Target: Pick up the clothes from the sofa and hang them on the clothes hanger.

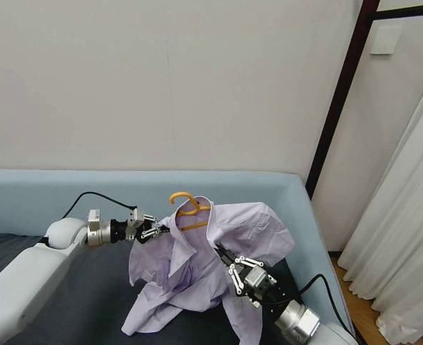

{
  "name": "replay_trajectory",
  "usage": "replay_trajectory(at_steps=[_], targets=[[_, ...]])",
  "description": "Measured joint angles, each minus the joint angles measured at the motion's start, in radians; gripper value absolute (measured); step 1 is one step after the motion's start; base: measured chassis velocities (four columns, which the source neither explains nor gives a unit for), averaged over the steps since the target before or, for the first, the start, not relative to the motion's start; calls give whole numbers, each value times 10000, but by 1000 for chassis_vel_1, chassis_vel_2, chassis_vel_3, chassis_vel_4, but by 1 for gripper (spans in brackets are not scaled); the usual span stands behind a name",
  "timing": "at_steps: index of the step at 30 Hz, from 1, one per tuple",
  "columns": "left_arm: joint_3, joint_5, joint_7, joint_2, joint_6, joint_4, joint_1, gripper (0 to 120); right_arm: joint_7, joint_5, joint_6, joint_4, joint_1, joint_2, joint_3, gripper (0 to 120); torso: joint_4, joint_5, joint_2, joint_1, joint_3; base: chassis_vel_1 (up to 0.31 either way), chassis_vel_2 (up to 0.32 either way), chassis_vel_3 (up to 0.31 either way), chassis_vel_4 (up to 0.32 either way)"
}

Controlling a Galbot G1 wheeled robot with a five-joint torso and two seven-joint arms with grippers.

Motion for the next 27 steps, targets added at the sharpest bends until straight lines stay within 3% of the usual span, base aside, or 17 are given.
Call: replay_trajectory(at_steps=[4,6,8,16,19,27], targets=[[1,-121,-127,239,23,-343,-44,3,44,304,-45,6,-81,57,-258,15,4,-1,0,0,0,0,0,0,0],[-1,-163,-201,286,23,-396,-62,3,35,396,-43,3,-123,36,-356,17,4,-1,0,0,0,0,0,0,0],[-40,-397,-549,523,24,-560,-179,3,-91,572,-58,-69,-425,-108,-556,29,2,-1,0,0,0,0,0,0,0],[-95,-900,-822,1449,-181,-860,-385,3,-354,1034,-91,337,-819,-803,93,53,2,-1,0,0,0,0,0,0,0],[-143,-84,-146,1791,-481,-900,-529,3,-354,2082,-296,1019,-319,-1354,1051,68,3,-1,0,0,0,0,0,0,0],[255,255,1114,2302,-639,-948,-1053,3,-1071,2644,-1047,1262,300,-2948,2000,95,2,-1,0,0,1,0,0,0,0]])
